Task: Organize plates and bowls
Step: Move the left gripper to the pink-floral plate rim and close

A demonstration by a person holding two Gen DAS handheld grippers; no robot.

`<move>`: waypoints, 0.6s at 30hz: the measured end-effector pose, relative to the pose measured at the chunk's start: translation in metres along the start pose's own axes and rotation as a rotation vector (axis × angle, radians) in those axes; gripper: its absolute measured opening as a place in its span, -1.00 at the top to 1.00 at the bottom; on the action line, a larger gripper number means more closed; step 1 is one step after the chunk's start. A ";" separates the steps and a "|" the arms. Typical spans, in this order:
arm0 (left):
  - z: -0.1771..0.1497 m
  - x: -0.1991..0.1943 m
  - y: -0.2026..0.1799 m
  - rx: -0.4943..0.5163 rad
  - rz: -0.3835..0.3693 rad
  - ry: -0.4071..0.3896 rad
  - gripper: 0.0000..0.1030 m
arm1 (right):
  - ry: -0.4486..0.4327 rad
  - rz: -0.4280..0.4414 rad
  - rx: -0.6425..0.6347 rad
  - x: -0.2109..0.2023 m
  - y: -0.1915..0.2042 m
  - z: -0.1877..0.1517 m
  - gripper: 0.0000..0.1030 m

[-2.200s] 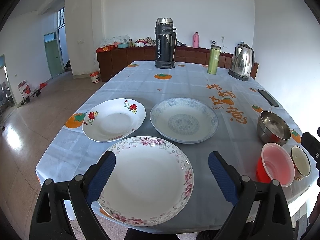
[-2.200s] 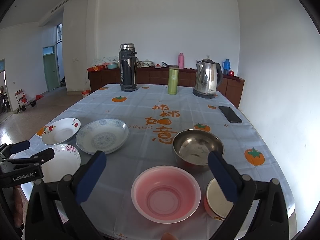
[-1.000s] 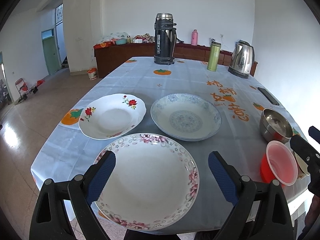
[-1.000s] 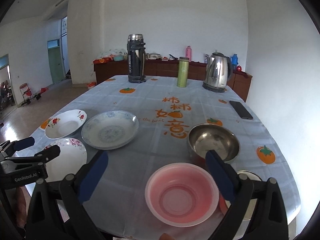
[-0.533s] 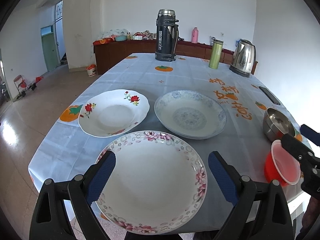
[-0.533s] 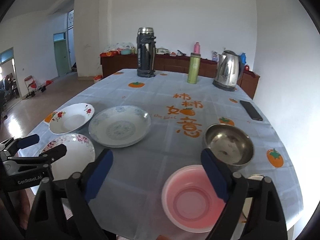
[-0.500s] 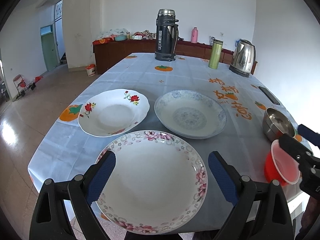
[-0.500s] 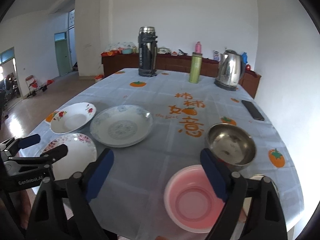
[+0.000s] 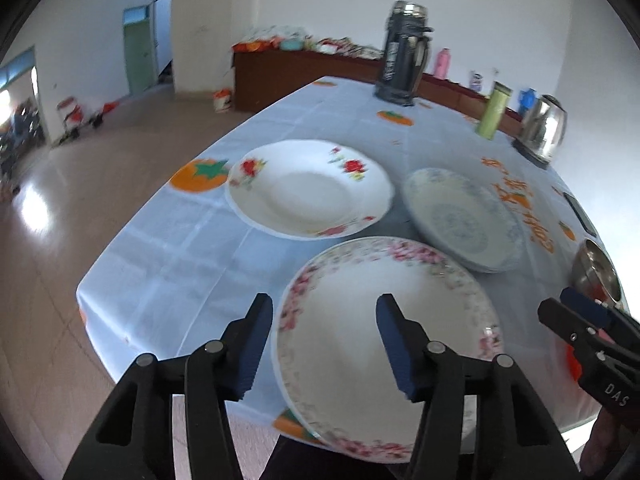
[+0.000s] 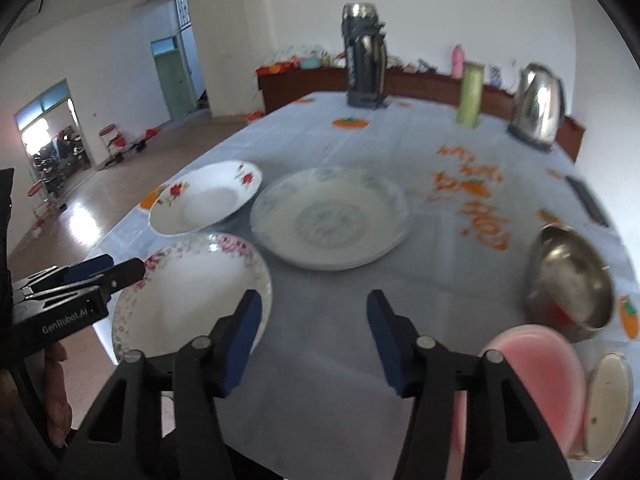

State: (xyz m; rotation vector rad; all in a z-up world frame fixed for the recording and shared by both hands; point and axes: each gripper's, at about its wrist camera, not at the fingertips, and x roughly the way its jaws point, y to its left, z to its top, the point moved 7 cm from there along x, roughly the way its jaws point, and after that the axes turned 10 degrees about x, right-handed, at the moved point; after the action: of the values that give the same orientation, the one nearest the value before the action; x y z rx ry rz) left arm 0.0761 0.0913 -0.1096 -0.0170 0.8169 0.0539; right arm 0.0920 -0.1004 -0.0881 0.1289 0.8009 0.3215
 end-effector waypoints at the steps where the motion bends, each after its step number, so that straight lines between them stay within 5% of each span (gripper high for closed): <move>1: -0.002 0.001 0.003 -0.009 -0.001 0.008 -0.03 | 0.013 0.009 -0.001 0.006 0.002 -0.001 0.06; 12: -0.022 0.016 0.022 -0.061 -0.002 0.079 0.01 | 0.125 0.060 -0.031 0.045 0.024 -0.015 0.24; 18: -0.031 0.028 0.012 -0.034 -0.038 0.123 0.38 | 0.170 0.062 -0.025 0.056 0.023 -0.025 0.57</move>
State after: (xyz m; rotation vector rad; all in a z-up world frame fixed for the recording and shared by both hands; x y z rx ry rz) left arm 0.0725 0.1029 -0.1510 -0.0678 0.9388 0.0313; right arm 0.1053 -0.0603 -0.1381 0.1040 0.9617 0.4052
